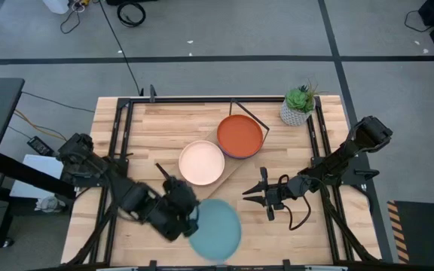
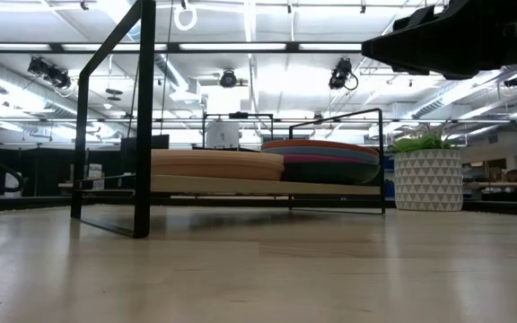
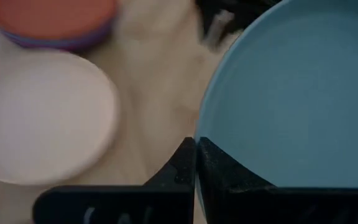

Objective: Place and stack plates onto a shelf
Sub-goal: Stack the light blue plate on top of the light orange plate, then adjust the orange plate on the shelf

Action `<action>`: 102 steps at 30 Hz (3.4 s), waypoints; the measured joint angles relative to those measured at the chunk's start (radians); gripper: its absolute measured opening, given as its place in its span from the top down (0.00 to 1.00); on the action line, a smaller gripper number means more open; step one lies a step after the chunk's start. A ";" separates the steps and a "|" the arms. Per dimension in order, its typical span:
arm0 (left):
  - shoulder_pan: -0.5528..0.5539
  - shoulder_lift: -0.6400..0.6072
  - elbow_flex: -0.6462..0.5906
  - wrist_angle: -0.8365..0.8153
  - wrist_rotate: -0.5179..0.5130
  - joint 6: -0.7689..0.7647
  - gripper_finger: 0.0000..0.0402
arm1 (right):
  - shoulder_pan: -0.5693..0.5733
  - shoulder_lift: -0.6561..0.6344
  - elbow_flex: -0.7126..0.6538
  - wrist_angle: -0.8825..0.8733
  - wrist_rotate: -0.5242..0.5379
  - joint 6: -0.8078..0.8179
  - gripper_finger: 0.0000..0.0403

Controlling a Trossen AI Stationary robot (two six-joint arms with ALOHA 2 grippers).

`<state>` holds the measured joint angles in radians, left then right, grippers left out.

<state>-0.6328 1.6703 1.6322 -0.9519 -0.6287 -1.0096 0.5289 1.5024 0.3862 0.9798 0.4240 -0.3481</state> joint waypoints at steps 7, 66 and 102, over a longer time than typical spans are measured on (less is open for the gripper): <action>0.259 0.002 0.015 -0.115 0.059 0.217 0.97 | 0.000 0.000 0.000 -0.002 -0.003 0.016 0.81; 0.688 0.063 -0.258 0.189 0.428 0.747 0.63 | 0.166 0.000 0.000 -0.093 0.256 0.102 0.81; 0.697 0.160 -0.200 0.443 0.103 0.853 0.65 | 0.166 0.000 0.000 -0.040 0.231 0.067 0.81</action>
<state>0.0643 1.8306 1.4322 -0.5090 -0.5262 -0.1566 0.6945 1.5024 0.3862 0.9401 0.6552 -0.2816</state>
